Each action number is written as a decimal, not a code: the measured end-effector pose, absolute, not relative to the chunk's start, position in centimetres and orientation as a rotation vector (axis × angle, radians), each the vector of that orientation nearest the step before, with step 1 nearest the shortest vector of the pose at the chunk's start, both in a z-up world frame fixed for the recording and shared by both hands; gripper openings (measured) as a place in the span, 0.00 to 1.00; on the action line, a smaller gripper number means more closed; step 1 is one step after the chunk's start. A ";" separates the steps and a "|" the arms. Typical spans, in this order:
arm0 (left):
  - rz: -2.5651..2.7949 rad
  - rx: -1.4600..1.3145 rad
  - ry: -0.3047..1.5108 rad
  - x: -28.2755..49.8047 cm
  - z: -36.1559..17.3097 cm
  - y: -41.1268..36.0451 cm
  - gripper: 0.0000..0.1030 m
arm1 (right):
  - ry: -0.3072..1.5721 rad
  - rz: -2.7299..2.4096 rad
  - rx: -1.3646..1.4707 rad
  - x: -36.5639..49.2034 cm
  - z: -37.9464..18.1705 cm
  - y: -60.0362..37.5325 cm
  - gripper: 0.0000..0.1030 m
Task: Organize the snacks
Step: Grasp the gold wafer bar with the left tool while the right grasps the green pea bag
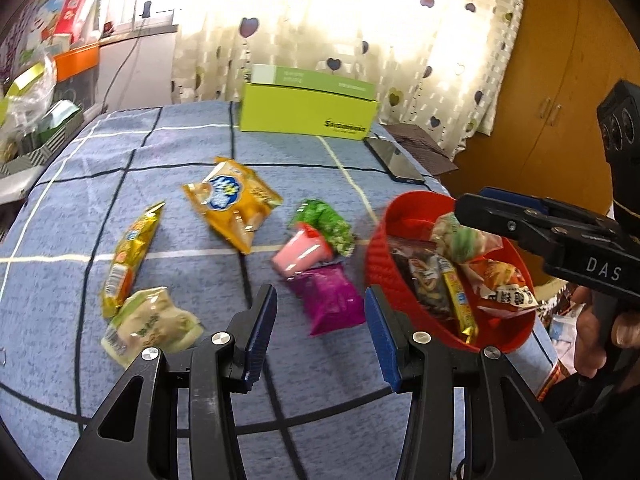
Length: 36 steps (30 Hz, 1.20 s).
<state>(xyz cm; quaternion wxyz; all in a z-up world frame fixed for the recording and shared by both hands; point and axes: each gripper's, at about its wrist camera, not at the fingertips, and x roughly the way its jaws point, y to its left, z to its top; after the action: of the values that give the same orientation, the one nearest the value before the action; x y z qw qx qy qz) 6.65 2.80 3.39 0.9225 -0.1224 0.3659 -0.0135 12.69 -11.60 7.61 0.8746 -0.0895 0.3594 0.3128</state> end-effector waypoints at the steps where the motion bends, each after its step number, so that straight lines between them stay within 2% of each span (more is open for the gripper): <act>1: -0.024 -0.252 0.750 6.6 3.4 3.1 0.46 | 0.753 0.656 -0.193 12.7 7.5 -11.4 0.53; 18: 0.140 -0.288 0.755 4.8 2.7 11.1 0.46 | 0.800 0.701 -0.179 13.3 7.4 -9.4 0.53; 34: 0.209 -0.275 0.837 10.1 -1.6 16.1 0.46 | 0.850 0.724 -0.282 15.2 7.1 -6.7 0.53; 36: 0.206 -0.265 0.851 10.5 -2.1 16.1 0.41 | 0.874 0.735 -0.302 15.8 6.8 -6.1 0.53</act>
<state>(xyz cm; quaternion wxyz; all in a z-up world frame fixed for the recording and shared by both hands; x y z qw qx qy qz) 10.52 16.05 -2.06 0.8971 -0.1281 0.4109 0.0996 15.79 -6.06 6.76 0.8307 -0.1422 0.4118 0.3464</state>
